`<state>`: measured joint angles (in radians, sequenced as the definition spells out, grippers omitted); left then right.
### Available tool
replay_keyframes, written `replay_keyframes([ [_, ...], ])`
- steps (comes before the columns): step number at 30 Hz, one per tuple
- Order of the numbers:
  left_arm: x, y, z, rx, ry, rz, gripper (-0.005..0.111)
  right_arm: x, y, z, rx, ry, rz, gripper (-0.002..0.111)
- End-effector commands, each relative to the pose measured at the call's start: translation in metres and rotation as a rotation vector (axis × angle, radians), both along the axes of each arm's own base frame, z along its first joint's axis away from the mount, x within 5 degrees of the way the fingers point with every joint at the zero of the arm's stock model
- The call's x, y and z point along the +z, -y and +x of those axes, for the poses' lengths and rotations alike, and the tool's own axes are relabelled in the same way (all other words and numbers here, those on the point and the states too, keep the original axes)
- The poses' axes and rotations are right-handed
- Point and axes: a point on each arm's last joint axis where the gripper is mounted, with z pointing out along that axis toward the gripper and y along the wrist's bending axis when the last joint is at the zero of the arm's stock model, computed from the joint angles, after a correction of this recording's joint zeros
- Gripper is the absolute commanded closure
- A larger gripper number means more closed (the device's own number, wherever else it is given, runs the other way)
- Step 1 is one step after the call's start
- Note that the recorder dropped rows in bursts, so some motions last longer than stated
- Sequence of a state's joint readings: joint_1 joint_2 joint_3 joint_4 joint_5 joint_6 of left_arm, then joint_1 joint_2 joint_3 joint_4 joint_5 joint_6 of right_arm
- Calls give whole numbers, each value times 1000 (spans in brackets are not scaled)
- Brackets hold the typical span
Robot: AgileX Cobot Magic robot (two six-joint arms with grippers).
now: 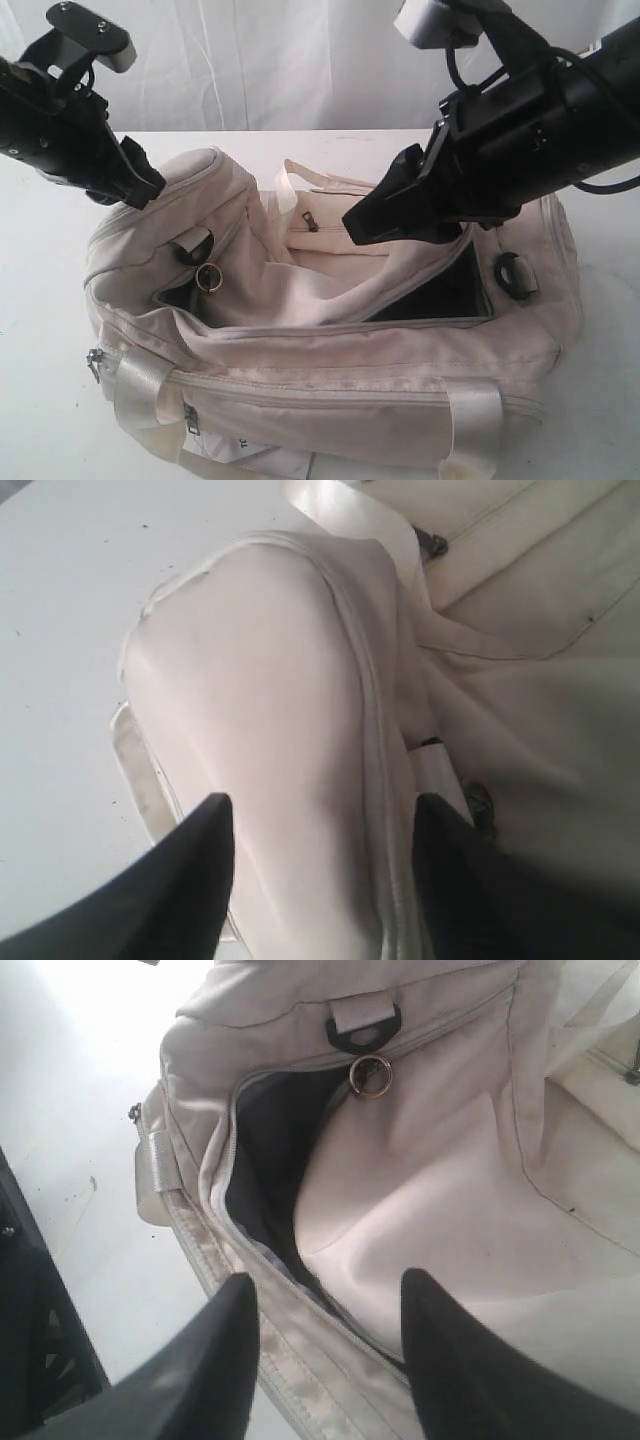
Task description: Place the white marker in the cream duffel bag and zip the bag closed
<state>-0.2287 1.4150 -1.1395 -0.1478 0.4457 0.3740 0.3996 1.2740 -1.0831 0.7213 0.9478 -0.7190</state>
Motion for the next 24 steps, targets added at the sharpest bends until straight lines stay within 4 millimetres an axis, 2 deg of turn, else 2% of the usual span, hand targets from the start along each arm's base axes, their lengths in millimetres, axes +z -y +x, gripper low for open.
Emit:
replay_keyframes([
  [1, 1, 17, -5, -59, -5, 0, 46, 2, 0, 1, -1, 18, 9, 65],
  [5, -3, 27, -5, -118, 9, 42, 46, 2, 0, 1, -1, 18, 9, 65],
  [12, -16, 20, 6, -80, 12, 175, 46, 2, 0, 0, 11, 25, 4, 65],
  [19, -35, 23, 18, -75, -26, 194, 46, 4, -2, 0, 4, 20, 29, 65],
  [24, -43, 26, 26, -60, -6, 173, 53, 4, -2, -1, 16, 6, 36, 65],
])
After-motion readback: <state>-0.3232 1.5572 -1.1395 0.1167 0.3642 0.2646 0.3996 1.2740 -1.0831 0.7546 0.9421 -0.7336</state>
